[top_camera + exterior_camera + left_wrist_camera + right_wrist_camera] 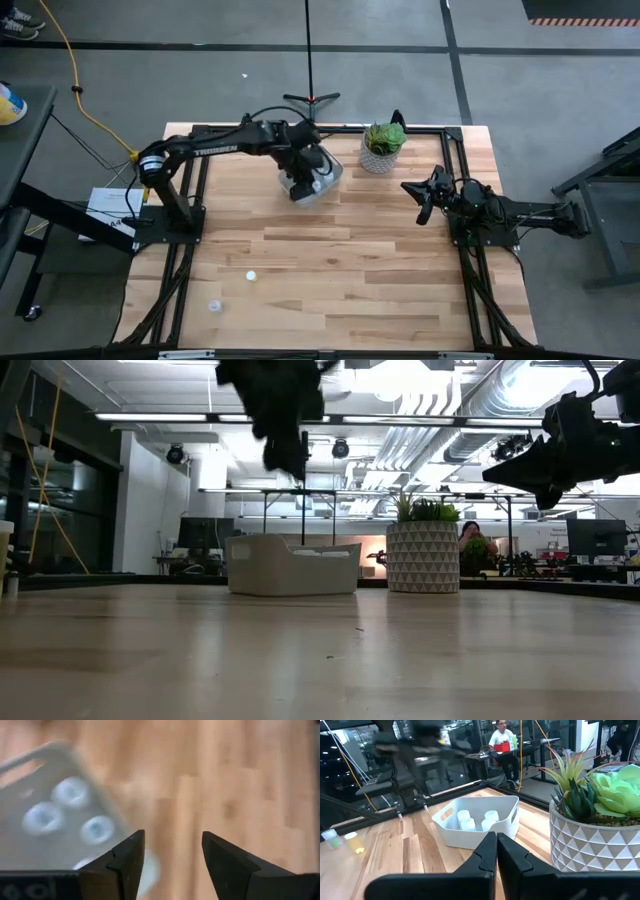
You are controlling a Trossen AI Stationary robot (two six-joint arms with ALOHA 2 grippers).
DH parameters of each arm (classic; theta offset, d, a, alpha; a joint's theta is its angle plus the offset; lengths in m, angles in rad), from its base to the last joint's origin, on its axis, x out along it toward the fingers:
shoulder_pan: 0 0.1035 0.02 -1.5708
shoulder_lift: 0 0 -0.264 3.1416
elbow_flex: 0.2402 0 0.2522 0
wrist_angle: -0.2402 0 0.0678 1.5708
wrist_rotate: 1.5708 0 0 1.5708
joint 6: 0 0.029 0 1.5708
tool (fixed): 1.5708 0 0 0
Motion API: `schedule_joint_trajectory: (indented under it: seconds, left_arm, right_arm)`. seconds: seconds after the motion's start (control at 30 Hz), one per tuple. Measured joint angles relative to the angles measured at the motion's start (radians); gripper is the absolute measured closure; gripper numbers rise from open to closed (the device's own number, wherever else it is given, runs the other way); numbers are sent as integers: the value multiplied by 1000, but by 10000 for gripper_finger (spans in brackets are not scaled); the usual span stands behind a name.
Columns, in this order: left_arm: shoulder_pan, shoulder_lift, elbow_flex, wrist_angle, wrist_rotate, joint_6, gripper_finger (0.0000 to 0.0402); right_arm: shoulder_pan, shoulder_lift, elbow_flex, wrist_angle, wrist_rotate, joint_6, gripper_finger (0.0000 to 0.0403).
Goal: Pick and place pill bottles into a basket
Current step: Put the yellow medicine bottle into the gray bin
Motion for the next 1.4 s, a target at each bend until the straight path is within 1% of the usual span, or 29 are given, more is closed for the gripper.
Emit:
schedule_joint_trajectory:
  seconds: [0.07, 0.13, 0.23, 0.3, 0.37, 0.5, 0.57, 0.67, 0.7, 0.77, 0.83, 0.97, 1.03, 1.17, 1.4]
  left_arm:
    - [-43, -17, 40, -46, 29, 41, 179]
    - [-98, -44, 69, -160, 22, 89, 186]
    - [-178, -95, 85, -364, -72, 125, 194]
    - [-220, -128, 77, -426, -107, 73, 198]
    - [-256, -162, 52, -437, -103, -6, 199]
    - [-353, -223, -11, -397, -90, -144, 200]
    - [-411, -245, -50, -406, -150, -197, 200]
    - [-502, -270, -130, -432, -330, -267, 200]
    - [-528, -276, -163, -438, -373, -293, 200]
    - [-571, -282, -230, -429, -399, -336, 200]
    - [-600, -283, -292, -421, -374, -382, 200]
    - [-634, -283, -390, -334, -241, -447, 199]
    - [-655, -283, -409, -298, -208, -457, 199]
    - [-704, -283, -412, -248, -191, -457, 199]
    - [-783, -277, -412, -176, -197, -479, 199]
  right_arm:
    - [0, 0, 0, 0, 0, -6, 400]
    - [0, 0, 0, 0, 1, -8, 402]
    - [0, 0, 0, 2, 14, -8, 399]
    - [0, 0, 0, 2, 17, -11, 399]
    - [0, 0, 0, 2, 18, -19, 401]
    - [0, 0, 0, 2, 18, -4, 399]
    - [0, 0, 0, 1, 14, 4, 399]
    - [0, 0, 0, 1, 12, 8, 402]
    - [0, 0, 0, 1, 12, 8, 401]
    - [0, 0, 0, 1, 12, 8, 400]
    - [0, 0, 0, 1, 12, 8, 399]
    - [0, 0, 0, 1, 12, 1, 401]
    - [0, 0, 0, 1, 12, -7, 400]
    - [0, 0, 0, 1, 11, -12, 401]
    - [0, 0, 0, 1, 11, -15, 400]
